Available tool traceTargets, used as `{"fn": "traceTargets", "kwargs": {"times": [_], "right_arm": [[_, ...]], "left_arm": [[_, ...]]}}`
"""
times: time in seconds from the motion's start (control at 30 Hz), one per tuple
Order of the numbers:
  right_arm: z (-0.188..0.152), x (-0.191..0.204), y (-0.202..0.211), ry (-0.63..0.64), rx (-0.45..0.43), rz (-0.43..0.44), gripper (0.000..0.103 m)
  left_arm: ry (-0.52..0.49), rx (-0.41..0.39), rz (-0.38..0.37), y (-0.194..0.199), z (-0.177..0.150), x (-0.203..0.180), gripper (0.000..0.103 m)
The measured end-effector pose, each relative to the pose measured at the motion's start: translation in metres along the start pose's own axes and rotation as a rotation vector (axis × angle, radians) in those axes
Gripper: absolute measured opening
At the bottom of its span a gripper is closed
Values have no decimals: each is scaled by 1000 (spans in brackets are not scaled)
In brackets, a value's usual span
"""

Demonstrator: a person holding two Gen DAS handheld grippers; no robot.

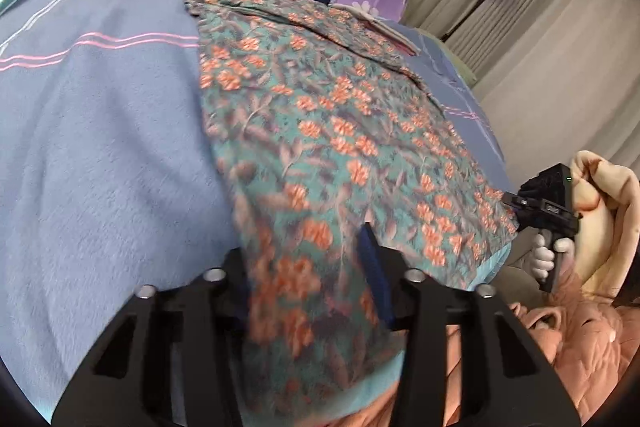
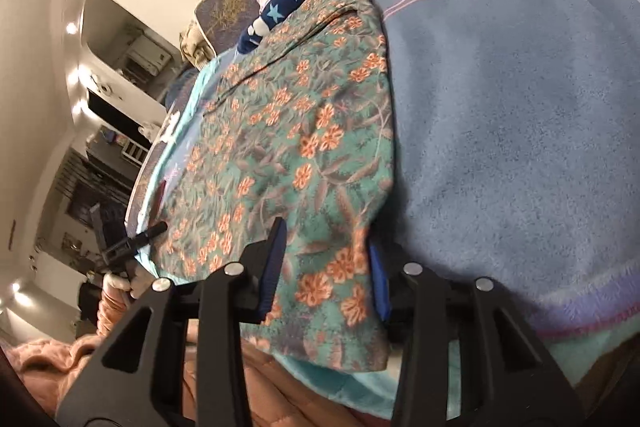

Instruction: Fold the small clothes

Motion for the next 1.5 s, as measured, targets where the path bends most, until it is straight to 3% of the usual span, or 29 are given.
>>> {"fn": "traceTargets", "kwargs": {"times": [0.07,0.1,0.13,0.17,0.2,0.27,0.33,0.43,0.57,0.63,0.77,1.03,1.27,1.5], "right_arm": [[-10,0,6,7,11,6,39],[-10,-1,6,-1,9,14,39],[-6,-2,3,-23,7,27,32],[-2,-3,1,-40,6,26,19],[7,-3,-3,-74,-5,24,4],[24,13,10,-75,-86,100,4],[42,36,37,-43,-180,200,4],[58,73,91,41,-319,308,4],[43,100,142,147,-419,327,4],[31,104,159,190,-459,293,4],[32,87,160,133,-459,247,5],[74,76,131,13,-447,311,5],[129,78,106,0,-445,276,8],[215,67,55,-45,-428,216,7]], "left_arm": [[20,-13,-10,5,-5,3,30],[61,-24,-18,6,-5,10,21],[95,-29,-31,5,-3,15,7],[128,-39,-54,2,1,18,3],[136,-59,-63,1,8,16,2],[92,-143,-78,14,29,0,2],[8,-287,-124,50,58,-30,2],[-72,-405,-136,90,80,-59,2],[-111,-480,-156,129,77,-78,2],[-90,-512,-167,147,64,-80,2],[-14,-506,-161,145,56,-65,2],[90,-478,-221,120,80,-49,2],[139,-470,-207,105,125,-29,2],[119,-406,-139,61,202,-1,2]]}}
Point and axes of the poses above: each gripper's, at about its wrist camera, not at the fingertips, and y roughly against the way its jaws point, x to its left, z to its top, the point moved 7 cm from there along -y, roughly the way its jaws point, and after that the axes turned 6 degrees about -y, right-handed, at the moved point
